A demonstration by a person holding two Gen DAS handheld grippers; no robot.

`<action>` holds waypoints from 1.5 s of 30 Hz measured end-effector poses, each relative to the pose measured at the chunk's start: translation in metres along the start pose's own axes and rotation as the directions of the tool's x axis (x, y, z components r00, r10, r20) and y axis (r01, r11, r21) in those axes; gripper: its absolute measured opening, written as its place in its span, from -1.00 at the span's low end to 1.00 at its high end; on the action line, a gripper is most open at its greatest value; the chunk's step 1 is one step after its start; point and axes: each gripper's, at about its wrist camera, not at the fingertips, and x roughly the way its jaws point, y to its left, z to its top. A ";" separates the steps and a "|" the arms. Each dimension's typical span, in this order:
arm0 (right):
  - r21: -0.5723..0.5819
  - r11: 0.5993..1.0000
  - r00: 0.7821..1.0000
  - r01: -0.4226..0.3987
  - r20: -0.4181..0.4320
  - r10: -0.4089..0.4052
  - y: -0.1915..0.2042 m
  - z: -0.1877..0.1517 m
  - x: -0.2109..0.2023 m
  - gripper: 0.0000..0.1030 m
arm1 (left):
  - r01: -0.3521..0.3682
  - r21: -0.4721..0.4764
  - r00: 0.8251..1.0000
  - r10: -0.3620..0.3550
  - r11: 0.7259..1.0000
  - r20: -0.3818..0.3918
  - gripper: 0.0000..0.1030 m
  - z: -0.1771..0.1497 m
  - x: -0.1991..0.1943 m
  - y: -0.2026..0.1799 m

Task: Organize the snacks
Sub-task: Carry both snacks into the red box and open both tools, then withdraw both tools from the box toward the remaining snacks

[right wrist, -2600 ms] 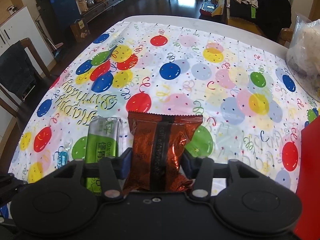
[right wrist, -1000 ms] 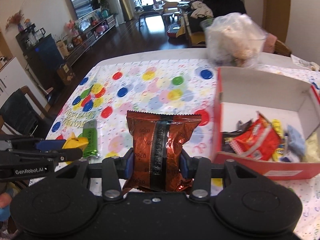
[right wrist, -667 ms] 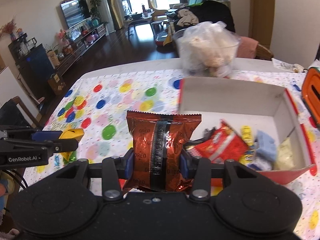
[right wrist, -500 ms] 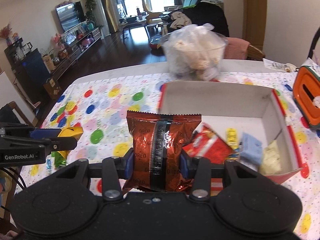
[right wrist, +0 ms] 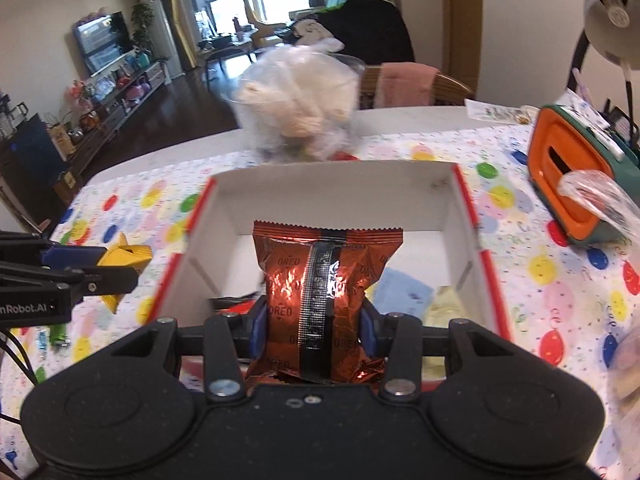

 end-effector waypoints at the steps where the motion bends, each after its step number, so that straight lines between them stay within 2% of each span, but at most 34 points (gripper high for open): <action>1: -0.001 1.000 1.000 0.005 -0.005 -0.005 -0.005 0.001 0.002 -0.18 | -0.002 0.003 1.000 0.002 1.000 -0.006 -0.20 0.004 0.006 -0.003; 7: 0.000 1.000 0.998 0.031 -0.055 -0.031 -0.035 0.007 0.027 -0.18 | -0.022 0.012 0.997 0.023 1.000 -0.067 -0.20 0.020 0.045 -0.018; 12: -0.028 0.999 0.995 0.042 -0.094 -0.044 -0.048 0.015 0.054 -0.18 | -0.055 0.043 0.994 0.058 0.998 -0.089 -0.20 0.032 0.070 -0.027; 17: -0.055 0.998 0.992 0.038 -0.118 -0.044 -0.050 0.024 0.076 -0.18 | -0.075 0.094 0.990 0.086 0.993 -0.114 -0.21 0.036 0.090 -0.035; 25: -0.088 0.996 0.990 0.011 -0.141 -0.023 -0.042 0.031 0.092 -0.13 | -0.083 0.082 0.982 0.096 0.993 -0.164 -0.21 0.033 0.106 -0.034; 30: -0.088 0.996 0.989 0.005 -0.147 -0.017 -0.041 0.030 0.091 0.11 | -0.075 0.075 0.983 0.086 0.994 -0.164 -0.21 0.029 0.106 -0.035; 32: -0.095 0.995 0.990 0.007 -0.142 -0.020 -0.039 0.029 0.088 0.30 | -0.071 0.072 0.983 0.082 0.995 -0.162 -0.21 0.027 0.104 -0.035; 41: -0.095 0.995 0.993 0.001 -0.116 -0.012 -0.034 0.021 0.062 0.46 | -0.057 0.044 0.989 0.062 0.997 -0.138 -0.20 0.023 0.087 -0.032; 45: -0.088 0.996 0.995 -0.013 -0.096 0.004 -0.030 0.018 0.046 0.47 | -0.050 0.035 0.991 0.054 0.998 -0.119 -0.16 0.021 0.075 -0.030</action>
